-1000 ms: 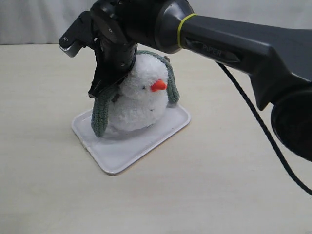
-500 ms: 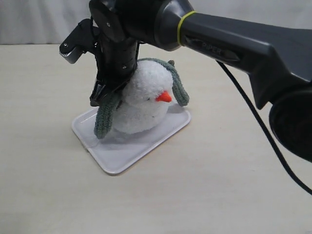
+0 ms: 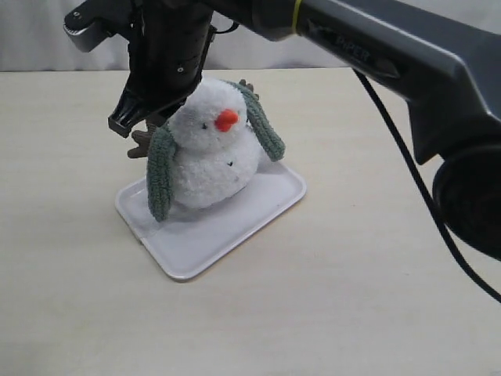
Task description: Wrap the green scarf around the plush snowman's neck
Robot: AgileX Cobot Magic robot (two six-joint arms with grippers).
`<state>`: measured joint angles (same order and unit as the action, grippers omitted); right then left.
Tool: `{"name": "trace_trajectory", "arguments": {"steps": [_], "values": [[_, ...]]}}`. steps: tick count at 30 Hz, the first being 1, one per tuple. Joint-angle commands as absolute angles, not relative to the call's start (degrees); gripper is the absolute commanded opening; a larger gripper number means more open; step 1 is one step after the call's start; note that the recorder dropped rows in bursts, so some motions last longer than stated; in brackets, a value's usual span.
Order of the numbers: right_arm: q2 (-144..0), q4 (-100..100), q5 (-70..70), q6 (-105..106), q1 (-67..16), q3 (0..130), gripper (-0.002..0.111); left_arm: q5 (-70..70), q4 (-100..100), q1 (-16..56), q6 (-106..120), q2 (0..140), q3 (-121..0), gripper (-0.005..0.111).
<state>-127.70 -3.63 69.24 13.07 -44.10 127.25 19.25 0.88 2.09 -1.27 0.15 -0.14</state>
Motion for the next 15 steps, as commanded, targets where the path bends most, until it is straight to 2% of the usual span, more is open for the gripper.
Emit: {"name": "trace_trajectory", "arguments": {"steps": [1,4,6,10,15], "values": [[-126.9,-0.5,70.0,9.5,-44.1,125.9,0.04,18.5,0.8,2.0,-1.6,0.0,0.0,0.0],[-126.9,0.0,70.0,5.5,-44.1,124.5,0.056,18.5,0.8,2.0,-1.6,0.0,0.0,0.0],[-126.9,0.3,70.0,3.2,-44.1,123.0,0.062,18.5,0.8,2.0,-1.6,0.0,0.0,0.0],[-126.9,2.8,70.0,2.7,-46.1,118.8,0.062,18.5,0.8,2.0,-1.6,0.0,0.0,0.0],[-127.1,-5.6,69.3,-4.2,-49.0,115.3,0.062,18.5,0.8,2.0,-1.6,0.0,0.0,0.0]]}}
